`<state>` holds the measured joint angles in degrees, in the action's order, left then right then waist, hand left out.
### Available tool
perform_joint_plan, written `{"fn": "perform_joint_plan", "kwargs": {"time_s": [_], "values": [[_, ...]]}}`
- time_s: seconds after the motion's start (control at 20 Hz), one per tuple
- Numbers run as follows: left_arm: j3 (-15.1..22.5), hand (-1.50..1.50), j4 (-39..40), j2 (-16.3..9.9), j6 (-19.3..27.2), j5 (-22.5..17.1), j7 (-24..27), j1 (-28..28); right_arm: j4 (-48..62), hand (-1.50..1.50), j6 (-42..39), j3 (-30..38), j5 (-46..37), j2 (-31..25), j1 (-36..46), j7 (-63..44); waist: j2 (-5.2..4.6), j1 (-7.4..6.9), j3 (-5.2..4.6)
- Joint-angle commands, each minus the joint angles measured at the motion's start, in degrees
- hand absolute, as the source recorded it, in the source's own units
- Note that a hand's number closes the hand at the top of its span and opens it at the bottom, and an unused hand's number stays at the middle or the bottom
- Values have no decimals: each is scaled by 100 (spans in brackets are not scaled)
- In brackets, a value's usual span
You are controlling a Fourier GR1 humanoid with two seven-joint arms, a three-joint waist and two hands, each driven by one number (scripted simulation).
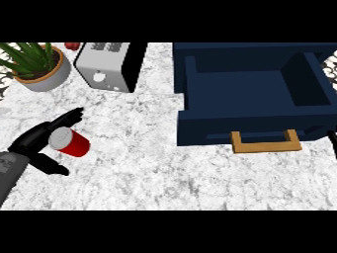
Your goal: Pick up the can, place it into the drawer and close the drawer
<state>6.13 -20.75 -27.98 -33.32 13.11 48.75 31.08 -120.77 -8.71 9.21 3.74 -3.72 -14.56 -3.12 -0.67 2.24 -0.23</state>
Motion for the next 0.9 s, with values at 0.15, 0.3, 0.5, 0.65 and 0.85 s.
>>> {"fn": "perform_joint_plan", "kwargs": {"time_s": [0.15, 0.3, 0.5, 0.65, 0.85], "values": [[125, -150, 428, 204, -789, 57, 756, 181, -271, -150, 135, -174, -191, 105, -1, -240, -1, -9, -3], [183, -150, 382, 332, -699, 61, 915, 97, -314, -150, 5, 90, 124, -27, -94, -327, 19, -32, 4], [296, -150, 401, 476, -629, 126, 872, 167, -326, -150, 34, 218, 132, -63, 0, -253, 23, -74, 7], [315, -150, 468, 484, -707, 124, 898, 383, -226, -150, -30, 27, 112, 9, 2, -289, 8, -45, 4], [314, -150, 488, 540, -794, 50, 770, 500, -192, -150, -55, 229, 290, -61, 20, -345, 19, -48, 9]]}}
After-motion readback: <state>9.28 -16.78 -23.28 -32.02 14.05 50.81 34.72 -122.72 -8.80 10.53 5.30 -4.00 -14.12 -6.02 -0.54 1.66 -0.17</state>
